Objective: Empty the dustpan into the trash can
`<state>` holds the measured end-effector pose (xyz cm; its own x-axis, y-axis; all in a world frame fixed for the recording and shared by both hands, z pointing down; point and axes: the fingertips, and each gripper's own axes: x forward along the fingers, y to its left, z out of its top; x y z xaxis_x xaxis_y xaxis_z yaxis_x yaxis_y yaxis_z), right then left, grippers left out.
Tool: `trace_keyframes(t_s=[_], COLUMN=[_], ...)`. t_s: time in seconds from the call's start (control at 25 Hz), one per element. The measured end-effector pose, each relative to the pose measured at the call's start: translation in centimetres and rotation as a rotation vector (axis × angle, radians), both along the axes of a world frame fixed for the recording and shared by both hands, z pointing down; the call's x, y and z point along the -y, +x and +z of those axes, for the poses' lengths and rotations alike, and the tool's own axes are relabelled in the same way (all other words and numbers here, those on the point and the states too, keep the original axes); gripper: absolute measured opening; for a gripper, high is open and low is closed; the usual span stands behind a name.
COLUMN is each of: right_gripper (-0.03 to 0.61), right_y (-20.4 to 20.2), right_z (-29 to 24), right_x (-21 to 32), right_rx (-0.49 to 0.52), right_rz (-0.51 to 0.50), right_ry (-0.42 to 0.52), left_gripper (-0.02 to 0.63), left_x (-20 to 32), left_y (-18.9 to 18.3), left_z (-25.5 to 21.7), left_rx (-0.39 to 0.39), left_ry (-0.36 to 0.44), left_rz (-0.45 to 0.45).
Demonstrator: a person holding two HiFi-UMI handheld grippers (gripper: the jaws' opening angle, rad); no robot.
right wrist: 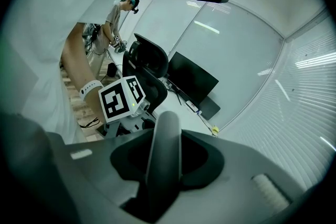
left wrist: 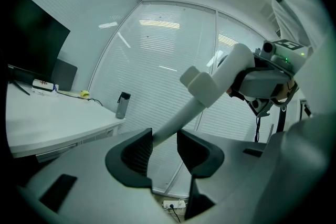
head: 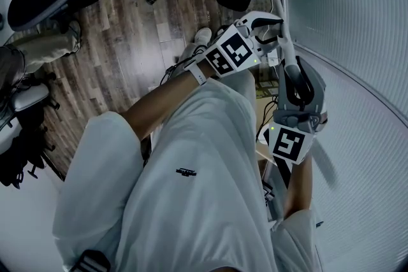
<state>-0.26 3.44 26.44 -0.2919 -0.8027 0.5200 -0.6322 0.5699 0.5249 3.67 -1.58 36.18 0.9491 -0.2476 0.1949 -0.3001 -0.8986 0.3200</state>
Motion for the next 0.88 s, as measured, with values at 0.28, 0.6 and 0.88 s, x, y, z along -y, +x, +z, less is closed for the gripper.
trace_keyframes(t_s=[0.28, 0.6, 0.88], right_gripper=[0.115, 0.115, 0.115], right_y=[-0.3, -0.57, -0.67], right_z=[0.19, -0.11, -0.24], right_x=[-0.28, -0.21, -0.07], right_rx=[-0.008, -0.015, -0.013], right_rz=[-0.023, -0.042, -0.051], right_ry=[0.0, 0.006, 0.011], left_gripper=[0.146, 0.144, 0.144], left_x=[-0.14, 0.07, 0.26], left_y=[-0.29, -0.58, -0.72], left_z=[0.12, -0.24, -0.37], left_rx=[0.0, -0.001, 0.001], left_ry=[-0.002, -0.001, 0.002], left_rz=[-0.021, -0.038, -0.046])
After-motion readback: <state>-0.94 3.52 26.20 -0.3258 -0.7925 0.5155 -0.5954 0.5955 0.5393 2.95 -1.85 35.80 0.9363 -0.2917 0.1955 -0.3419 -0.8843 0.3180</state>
